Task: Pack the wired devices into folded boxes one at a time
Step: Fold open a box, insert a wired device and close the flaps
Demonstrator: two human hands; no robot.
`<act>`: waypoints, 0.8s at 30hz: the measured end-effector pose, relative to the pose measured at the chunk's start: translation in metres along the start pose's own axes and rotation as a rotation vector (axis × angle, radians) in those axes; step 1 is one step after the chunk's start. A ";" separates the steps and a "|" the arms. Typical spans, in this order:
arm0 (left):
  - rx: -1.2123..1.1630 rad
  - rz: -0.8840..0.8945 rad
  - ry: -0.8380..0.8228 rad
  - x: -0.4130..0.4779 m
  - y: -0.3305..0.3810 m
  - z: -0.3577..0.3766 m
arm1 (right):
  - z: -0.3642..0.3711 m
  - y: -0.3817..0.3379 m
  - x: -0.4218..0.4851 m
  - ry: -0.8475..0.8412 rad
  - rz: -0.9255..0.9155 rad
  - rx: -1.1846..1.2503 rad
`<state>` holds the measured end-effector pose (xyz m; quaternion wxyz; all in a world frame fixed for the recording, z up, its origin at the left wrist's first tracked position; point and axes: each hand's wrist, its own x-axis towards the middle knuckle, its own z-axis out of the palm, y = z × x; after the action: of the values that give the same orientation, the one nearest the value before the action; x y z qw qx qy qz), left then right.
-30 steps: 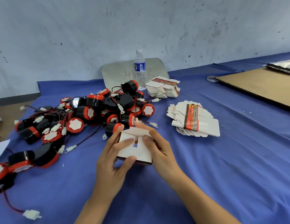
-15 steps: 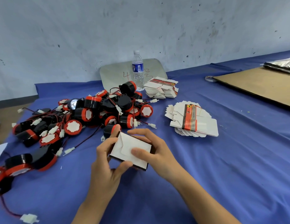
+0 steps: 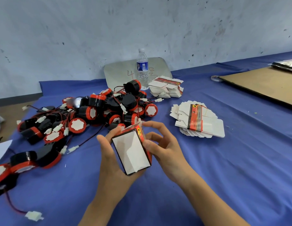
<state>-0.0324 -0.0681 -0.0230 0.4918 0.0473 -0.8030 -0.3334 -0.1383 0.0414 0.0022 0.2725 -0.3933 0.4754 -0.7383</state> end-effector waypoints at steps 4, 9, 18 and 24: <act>0.169 0.076 -0.069 -0.003 0.000 -0.001 | 0.005 -0.001 -0.002 -0.037 0.011 -0.072; 0.274 0.172 -0.076 0.000 0.004 -0.002 | 0.007 0.000 -0.003 -0.014 -0.017 -0.208; 0.312 0.117 -0.117 -0.006 -0.004 -0.001 | 0.008 0.013 -0.004 0.072 -0.105 -0.543; 0.304 0.177 -0.133 -0.007 -0.006 0.002 | 0.006 0.017 -0.001 0.083 -0.126 -0.610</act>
<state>-0.0319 -0.0691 -0.0323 0.4521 0.0281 -0.8759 -0.1658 -0.1316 0.0324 -0.0126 0.0760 -0.4550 0.6603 -0.5926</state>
